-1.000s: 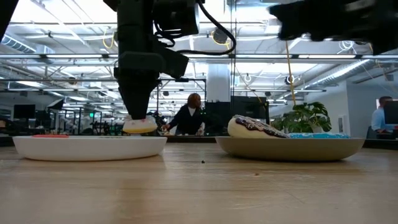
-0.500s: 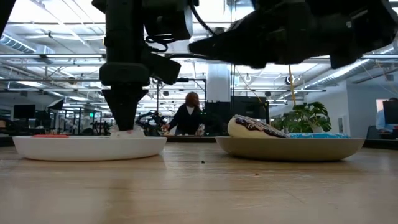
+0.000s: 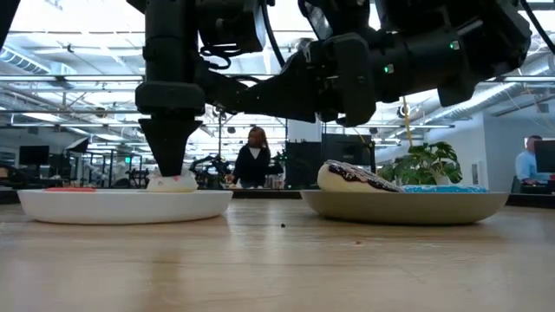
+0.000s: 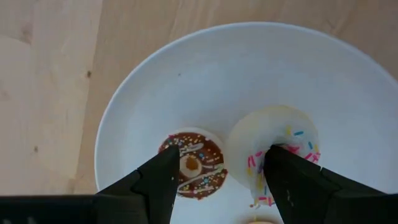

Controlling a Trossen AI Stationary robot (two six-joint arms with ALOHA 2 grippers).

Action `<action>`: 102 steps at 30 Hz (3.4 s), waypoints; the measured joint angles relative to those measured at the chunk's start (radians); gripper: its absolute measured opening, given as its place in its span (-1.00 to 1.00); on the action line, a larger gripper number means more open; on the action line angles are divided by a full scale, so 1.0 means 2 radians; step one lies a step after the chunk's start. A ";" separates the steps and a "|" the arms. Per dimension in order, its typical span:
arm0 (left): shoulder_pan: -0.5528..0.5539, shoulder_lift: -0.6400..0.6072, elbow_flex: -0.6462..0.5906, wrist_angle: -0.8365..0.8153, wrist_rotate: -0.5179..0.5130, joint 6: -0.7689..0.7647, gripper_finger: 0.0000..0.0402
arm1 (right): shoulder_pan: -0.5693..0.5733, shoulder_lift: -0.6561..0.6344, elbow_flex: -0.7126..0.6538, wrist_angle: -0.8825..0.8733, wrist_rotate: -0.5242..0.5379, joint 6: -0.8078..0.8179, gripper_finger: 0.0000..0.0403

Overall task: Pick & Place donuts
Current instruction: Put the small white donut on the white plate, then put the small blue donut on the white plate

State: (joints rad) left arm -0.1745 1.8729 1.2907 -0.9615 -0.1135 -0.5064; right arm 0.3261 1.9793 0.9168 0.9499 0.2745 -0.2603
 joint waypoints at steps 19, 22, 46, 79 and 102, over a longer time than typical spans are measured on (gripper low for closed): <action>-0.020 -0.005 0.002 -0.012 0.011 0.047 0.14 | -0.031 0.011 0.013 -0.042 -0.128 0.017 -1.00; -0.027 -0.005 0.002 -0.012 0.012 0.049 0.14 | -0.037 0.032 0.013 0.002 -0.127 0.016 -1.00; 0.006 -0.005 0.003 0.041 0.039 0.013 0.14 | -0.033 0.067 0.028 0.062 0.020 0.042 -1.00; 0.026 -0.004 0.003 0.078 0.044 0.030 0.14 | -0.045 0.090 0.032 0.031 0.001 0.069 -1.00; -0.008 -0.143 0.003 0.003 -0.026 0.035 0.14 | -0.011 -0.126 -0.051 -0.121 -0.076 -0.008 -1.00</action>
State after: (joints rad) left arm -0.1903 1.5862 1.2972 -0.9562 -0.1661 -0.4362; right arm 0.3046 1.7272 0.8150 0.7084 0.1223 -0.2764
